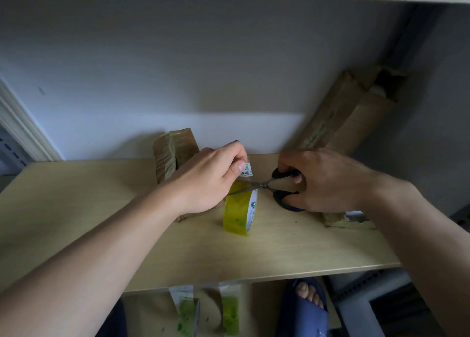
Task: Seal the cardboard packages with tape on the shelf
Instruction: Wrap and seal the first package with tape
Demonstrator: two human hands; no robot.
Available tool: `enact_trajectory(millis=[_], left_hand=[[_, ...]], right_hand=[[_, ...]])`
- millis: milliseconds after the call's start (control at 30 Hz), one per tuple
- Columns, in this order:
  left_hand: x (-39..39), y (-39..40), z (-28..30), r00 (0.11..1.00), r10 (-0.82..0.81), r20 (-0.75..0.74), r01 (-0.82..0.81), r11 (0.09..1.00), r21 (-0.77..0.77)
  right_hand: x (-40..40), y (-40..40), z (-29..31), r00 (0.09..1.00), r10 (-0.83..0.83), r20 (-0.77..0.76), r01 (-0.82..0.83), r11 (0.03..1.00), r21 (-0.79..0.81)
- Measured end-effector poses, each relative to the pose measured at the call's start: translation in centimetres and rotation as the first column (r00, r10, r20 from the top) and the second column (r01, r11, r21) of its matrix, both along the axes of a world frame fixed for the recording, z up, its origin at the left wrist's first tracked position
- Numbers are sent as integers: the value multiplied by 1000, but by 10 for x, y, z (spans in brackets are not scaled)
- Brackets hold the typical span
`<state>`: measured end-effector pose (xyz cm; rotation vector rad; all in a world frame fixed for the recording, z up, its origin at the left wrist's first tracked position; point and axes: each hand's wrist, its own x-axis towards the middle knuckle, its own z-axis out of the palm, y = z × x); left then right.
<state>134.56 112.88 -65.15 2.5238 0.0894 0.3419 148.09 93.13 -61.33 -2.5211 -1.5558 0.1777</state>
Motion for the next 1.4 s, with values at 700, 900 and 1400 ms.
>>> enact_trajectory(millis=[700, 900, 1400], left_hand=[[-6, -1, 6, 999, -21, -34, 23, 997, 72], [-6, -3, 7, 999, -26, -40, 29, 996, 87], [-7, -7, 11, 996, 83, 17, -83, 996, -10]], right_hand=[[0, -2, -2, 982, -6, -188, 14, 999, 39], [0, 0, 4, 985, -18, -169, 14, 1000, -25], [0, 1, -2, 988, -38, -152, 28, 997, -66]])
